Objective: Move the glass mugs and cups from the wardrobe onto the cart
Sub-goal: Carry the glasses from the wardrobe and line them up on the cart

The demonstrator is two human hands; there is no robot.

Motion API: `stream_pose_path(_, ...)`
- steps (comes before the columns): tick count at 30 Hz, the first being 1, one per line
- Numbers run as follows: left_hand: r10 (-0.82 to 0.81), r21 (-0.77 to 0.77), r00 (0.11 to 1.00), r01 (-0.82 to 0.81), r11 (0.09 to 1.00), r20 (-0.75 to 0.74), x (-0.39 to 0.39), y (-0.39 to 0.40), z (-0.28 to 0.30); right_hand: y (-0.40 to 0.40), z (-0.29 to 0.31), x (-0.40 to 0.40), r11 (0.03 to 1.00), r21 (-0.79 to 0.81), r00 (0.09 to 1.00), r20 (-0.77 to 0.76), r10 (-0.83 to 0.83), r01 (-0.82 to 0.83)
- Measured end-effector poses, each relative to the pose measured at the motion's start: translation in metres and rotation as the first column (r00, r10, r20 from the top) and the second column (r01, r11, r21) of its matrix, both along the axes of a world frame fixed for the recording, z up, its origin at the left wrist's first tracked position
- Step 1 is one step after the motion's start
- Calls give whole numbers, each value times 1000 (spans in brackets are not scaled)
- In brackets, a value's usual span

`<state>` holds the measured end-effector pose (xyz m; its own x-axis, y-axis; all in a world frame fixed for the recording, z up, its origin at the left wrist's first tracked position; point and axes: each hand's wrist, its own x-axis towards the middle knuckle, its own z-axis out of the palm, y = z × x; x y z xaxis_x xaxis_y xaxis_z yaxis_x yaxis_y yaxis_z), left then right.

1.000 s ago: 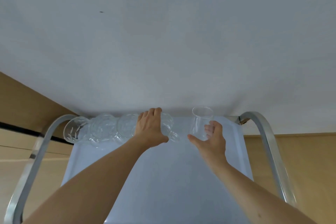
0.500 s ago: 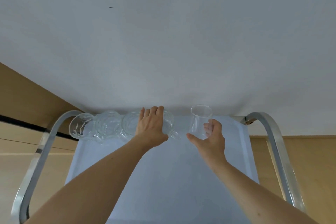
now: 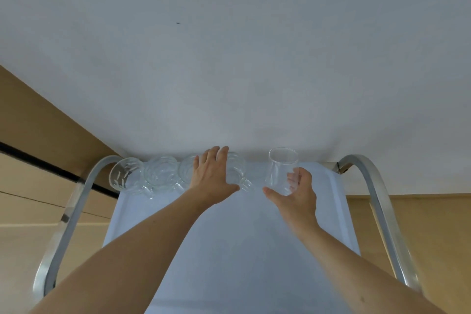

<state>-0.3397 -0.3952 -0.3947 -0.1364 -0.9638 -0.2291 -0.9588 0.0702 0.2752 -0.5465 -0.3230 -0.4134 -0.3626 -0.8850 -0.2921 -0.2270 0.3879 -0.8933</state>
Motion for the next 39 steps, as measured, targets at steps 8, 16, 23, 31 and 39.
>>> stream_pose_path(8, 19, -124, 995, -31, 992, -96, 27, 42, 26, 45, 23, 18, 997, -78, 1000, -28, -9, 7)
stream_pose_path(16, 4, -213, 992, -31, 977, -127, 76, 102, 52, 112, 48, 54, 990, -139, 998, -50, -27, 20)
stream_pose_path(23, -48, -216, 992, 23, 976, -113, 103, 164, 61, 169, 65, 89, 986, -165, 996, -85, -30, 15)
stream_pose_path(31, -64, -247, 991, 33, 969, -117, 127, 216, 66, 212, 70, 119, 983, -183, 994, -111, 6, -27)
stream_pose_path(39, -21, -186, 990, -5, 983, -138, 133, 275, 49, 264, 61, 132, 983, -152, 986, -150, 77, -100)
